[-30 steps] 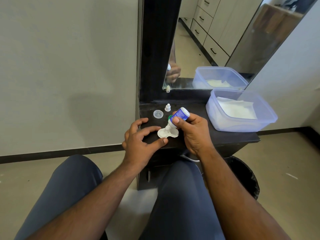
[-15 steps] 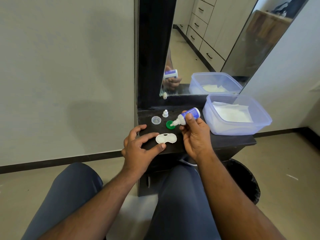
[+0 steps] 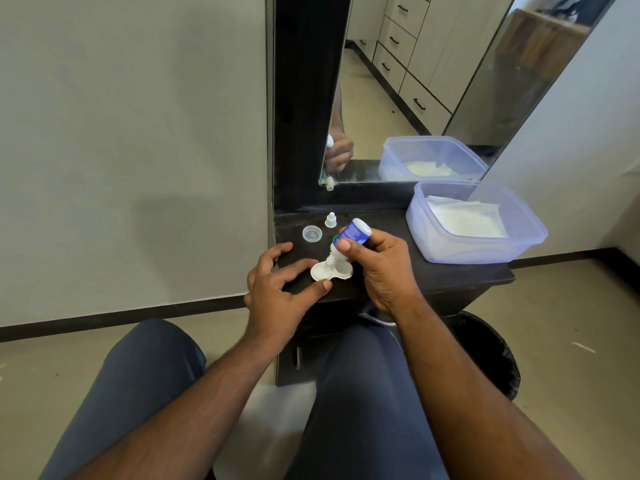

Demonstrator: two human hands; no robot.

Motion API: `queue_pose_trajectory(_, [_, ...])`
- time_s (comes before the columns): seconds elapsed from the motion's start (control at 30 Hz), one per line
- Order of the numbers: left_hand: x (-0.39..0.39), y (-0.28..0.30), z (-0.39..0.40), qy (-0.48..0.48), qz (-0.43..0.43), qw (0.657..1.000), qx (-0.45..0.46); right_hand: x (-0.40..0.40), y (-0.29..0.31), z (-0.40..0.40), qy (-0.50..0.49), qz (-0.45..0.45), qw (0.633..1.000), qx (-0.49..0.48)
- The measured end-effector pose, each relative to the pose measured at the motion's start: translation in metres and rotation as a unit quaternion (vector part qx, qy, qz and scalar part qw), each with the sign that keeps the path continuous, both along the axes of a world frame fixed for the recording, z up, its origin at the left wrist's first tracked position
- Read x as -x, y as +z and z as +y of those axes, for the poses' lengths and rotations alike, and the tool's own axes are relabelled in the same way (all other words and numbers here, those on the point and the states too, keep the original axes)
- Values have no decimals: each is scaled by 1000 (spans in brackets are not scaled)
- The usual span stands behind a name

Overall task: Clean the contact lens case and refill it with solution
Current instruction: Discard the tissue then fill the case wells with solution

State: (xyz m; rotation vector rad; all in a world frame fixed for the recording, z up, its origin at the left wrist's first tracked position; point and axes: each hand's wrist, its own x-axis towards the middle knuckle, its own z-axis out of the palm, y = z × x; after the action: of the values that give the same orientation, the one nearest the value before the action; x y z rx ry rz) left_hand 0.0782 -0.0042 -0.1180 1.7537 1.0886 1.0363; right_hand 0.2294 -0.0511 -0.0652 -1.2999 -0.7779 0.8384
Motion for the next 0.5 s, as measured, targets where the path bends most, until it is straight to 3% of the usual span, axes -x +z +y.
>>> queue_pose_trajectory(0.5, [-1,-3,4,-3,-1,1000,-7,-1,0,0,-8,-2,1000,3])
